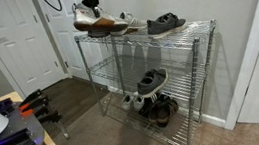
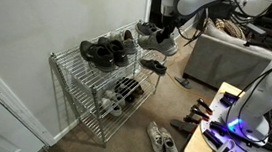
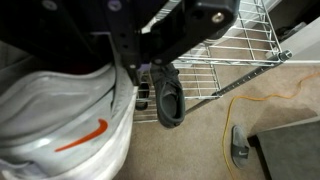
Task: Move the white shoe from the second rack to the first rack
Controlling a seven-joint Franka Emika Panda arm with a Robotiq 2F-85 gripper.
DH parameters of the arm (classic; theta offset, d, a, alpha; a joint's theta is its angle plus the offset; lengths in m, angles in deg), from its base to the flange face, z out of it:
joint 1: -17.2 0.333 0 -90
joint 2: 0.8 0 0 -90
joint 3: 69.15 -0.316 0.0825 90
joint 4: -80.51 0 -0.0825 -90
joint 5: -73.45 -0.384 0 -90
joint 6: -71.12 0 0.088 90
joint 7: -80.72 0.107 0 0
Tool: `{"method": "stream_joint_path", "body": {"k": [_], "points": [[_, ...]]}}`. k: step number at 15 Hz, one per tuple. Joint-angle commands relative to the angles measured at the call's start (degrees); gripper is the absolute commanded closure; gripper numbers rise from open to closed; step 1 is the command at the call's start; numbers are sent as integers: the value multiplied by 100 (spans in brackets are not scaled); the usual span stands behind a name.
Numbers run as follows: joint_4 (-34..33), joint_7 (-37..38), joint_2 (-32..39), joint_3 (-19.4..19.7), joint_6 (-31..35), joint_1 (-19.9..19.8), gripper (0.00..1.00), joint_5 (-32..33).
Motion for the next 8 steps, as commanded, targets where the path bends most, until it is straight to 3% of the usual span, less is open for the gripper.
{"method": "stream_joint_path", "body": {"k": [1, 6, 8], "points": [[-304, 168, 698, 255, 1097, -269, 95, 176], [-780, 232, 1515, 667, 2170, -299, 95, 75], [-640, 313, 1508, 798, 2502, -239, 95, 107]]}}
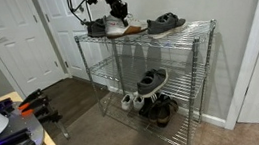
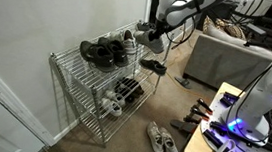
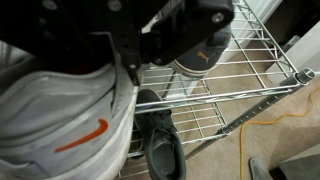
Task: Move the white shoe from the second rack to the first rack
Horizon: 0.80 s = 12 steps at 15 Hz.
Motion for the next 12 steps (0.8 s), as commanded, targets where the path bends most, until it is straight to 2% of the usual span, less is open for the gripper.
{"method": "stream_joint_path", "body": {"k": [1, 7, 12], "points": [[-6, 274, 62, 178, 496, 94, 95, 68], [13, 291, 321, 294, 1523, 128, 95, -67], [-245, 0, 852, 203, 1990, 161, 95, -468]]}}
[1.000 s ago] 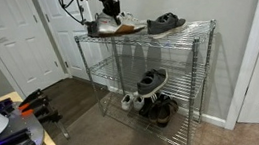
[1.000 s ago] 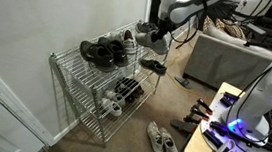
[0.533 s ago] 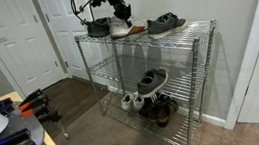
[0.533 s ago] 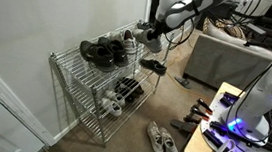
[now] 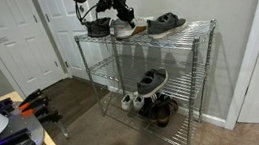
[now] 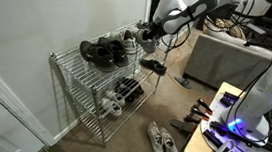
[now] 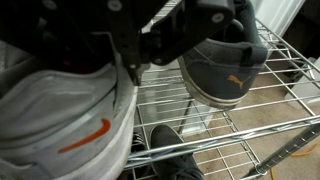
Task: Move the white shoe from the second rack to the first rack
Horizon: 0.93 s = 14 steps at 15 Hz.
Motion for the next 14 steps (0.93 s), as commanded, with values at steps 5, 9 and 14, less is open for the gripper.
{"method": "stream_joint_path", "body": {"k": [5, 9, 14], "points": [[-587, -544, 622, -170, 363, 23, 95, -889], [-803, -767, 777, -250, 372, -21, 95, -1258], [-862, -802, 838, -196, 407, -19, 95, -1402]]}}
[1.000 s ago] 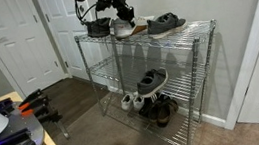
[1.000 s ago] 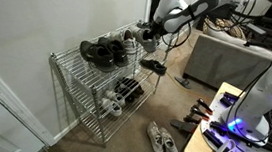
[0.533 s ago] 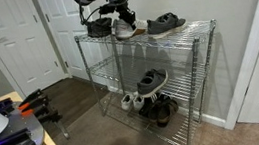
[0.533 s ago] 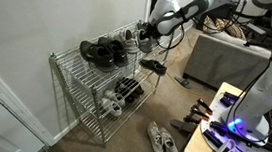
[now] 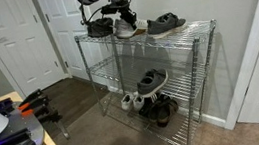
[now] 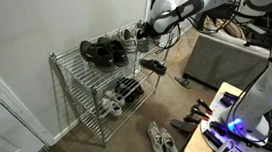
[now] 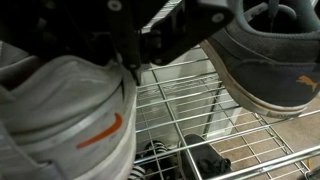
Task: Move the white shoe from the second rack to the first rack
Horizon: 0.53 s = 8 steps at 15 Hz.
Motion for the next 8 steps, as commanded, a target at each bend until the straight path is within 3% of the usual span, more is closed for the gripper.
{"method": "stream_joint_path", "body": {"k": [1, 5, 6, 8], "points": [[-101, -242, 122, -58, 233, -55, 95, -278], [-137, -207, 182, -29, 272, -5, 95, -240], [-162, -181, 202, -18, 235, 17, 64, -227], [-201, -157, 252, 7, 239, 48, 57, -194]]}}
